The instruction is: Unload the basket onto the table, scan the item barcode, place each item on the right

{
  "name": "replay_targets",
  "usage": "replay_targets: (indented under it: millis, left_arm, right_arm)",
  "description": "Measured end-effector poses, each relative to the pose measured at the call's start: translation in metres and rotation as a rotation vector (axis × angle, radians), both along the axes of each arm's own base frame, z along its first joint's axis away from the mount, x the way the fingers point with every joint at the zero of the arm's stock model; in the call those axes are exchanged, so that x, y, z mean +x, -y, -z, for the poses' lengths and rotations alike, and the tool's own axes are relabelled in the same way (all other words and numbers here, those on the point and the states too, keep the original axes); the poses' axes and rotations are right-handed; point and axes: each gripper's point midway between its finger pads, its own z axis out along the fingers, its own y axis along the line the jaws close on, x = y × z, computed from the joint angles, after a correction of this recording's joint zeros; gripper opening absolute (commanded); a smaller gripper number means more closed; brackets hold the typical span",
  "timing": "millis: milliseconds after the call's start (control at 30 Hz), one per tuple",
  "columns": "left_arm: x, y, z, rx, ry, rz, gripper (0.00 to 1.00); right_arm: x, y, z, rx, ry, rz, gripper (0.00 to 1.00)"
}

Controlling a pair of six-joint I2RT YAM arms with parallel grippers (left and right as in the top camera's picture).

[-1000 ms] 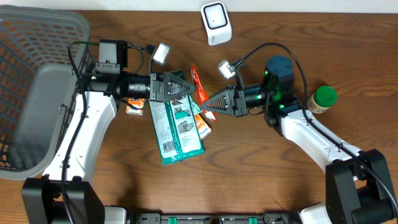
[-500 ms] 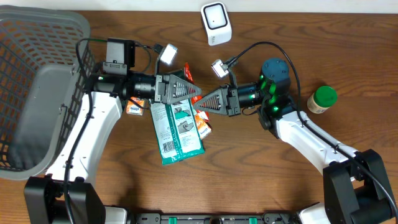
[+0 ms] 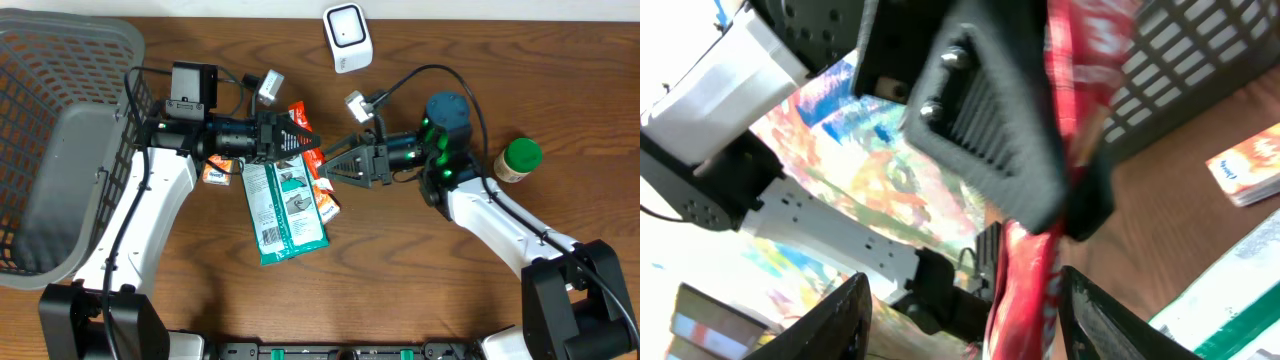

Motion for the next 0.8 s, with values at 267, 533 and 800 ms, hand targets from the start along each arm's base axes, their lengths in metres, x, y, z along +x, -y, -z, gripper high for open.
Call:
replay_targets:
  millis: [267,533,800]
  left_arm:
    - [0.019,-0.026,0.054,0.278,-0.282,-0.285,0.07]
    - [0.017,-0.031,0.076,0.417,-0.335,-0.37,0.07]
    - [0.004,-0.008,0.081,0.456,-0.344,-0.331,0.07]
  right_arm:
    - [0.013,0.017,0.025,-0.052,-0.048,0.058,0.52]
    - [0.021,0.008,0.08,-0.255,-0.082,0.211,0.55]
    - [-0.012,-0.009,0.088,-0.273,-0.079,0.092,0.45]
